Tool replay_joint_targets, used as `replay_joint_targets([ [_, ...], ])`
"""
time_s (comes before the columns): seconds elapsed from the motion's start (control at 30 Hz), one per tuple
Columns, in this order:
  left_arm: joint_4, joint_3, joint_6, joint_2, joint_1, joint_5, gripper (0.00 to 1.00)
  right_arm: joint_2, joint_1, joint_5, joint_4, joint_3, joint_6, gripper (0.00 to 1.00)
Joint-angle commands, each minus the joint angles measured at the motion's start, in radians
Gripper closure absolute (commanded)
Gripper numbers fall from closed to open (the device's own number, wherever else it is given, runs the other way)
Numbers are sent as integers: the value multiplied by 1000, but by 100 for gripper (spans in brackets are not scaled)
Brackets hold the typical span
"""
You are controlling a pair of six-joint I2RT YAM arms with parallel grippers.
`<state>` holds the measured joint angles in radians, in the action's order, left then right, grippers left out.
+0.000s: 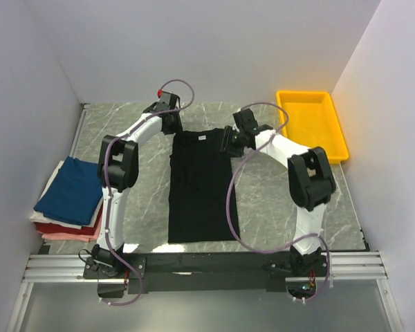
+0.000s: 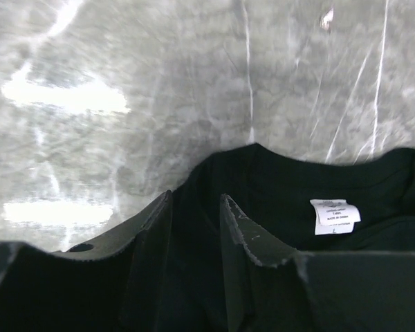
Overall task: Fold and stack the t-shirts
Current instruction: Fold the tshirt
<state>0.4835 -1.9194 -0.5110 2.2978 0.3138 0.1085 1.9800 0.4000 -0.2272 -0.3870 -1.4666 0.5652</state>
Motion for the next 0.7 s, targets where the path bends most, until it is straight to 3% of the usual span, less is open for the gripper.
replay_joint_targets([
  [0.0, 4, -58, 46, 21, 19, 33, 60, -170, 49, 43, 85, 121, 22, 50],
  [0.13, 32, -89, 58, 40, 30, 86, 61, -275, 147, 45, 106, 244, 44, 50],
  [0.27, 29, -76, 68, 40, 34, 108, 68, -355, 227, 48, 128, 377, 68, 51],
  [0.67, 30, -82, 75, 64, 41, 128, 71, -480, 290, 66, 158, 650, 96, 50],
])
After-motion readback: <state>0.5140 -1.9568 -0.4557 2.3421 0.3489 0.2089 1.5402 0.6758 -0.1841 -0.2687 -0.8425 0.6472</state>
